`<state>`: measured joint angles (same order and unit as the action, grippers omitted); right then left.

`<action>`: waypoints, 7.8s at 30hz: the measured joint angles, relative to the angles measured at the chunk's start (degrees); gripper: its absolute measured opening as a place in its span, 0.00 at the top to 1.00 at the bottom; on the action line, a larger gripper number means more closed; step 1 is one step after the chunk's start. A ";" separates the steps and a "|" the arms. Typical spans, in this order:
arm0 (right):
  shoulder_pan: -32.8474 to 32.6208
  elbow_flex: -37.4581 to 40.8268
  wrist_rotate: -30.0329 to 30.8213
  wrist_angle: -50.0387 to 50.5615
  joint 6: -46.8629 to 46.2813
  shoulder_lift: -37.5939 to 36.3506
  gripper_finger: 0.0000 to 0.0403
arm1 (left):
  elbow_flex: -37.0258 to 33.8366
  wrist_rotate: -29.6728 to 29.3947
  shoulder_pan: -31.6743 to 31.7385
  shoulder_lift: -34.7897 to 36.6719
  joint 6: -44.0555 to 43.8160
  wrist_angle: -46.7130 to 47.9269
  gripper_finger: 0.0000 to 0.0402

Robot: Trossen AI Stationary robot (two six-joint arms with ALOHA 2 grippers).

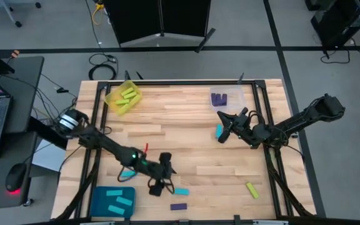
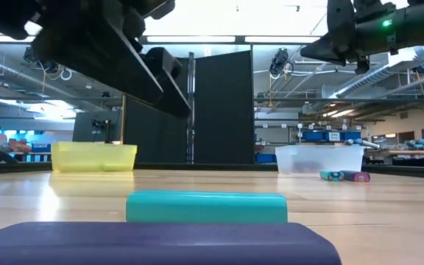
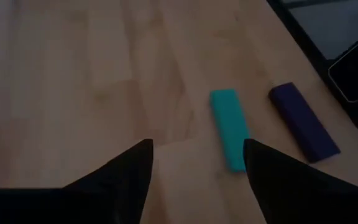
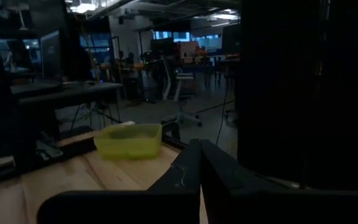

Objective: Sort blocks
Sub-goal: Put the light blue block into the blue bin

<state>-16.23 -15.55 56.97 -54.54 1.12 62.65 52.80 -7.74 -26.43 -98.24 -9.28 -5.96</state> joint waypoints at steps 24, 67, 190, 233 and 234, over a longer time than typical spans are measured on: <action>-7.44 -0.09 3.61 0.32 -0.91 0.04 0.97 | 12.76 0.13 -4.21 -16.61 -7.68 4.51 0.35; -6.79 -0.09 6.62 -0.18 0.36 0.07 0.97 | 11.28 -14.43 -10.03 4.09 0.37 22.98 0.73; 8.04 -67.97 -55.52 42.11 -0.33 61.92 0.53 | -11.95 -11.00 8.76 39.55 -17.99 47.47 0.36; 5.12 -100.94 -62.05 39.73 0.58 89.56 0.35 | -11.89 -22.48 6.39 59.30 -19.20 43.76 0.36; 5.23 -100.94 -62.12 39.48 0.36 90.08 0.35 | -11.89 -22.47 6.39 59.30 -19.21 43.57 0.36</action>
<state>-11.00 -116.49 -5.15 -15.06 1.48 152.74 40.91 -30.22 -20.03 -38.94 -28.48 37.62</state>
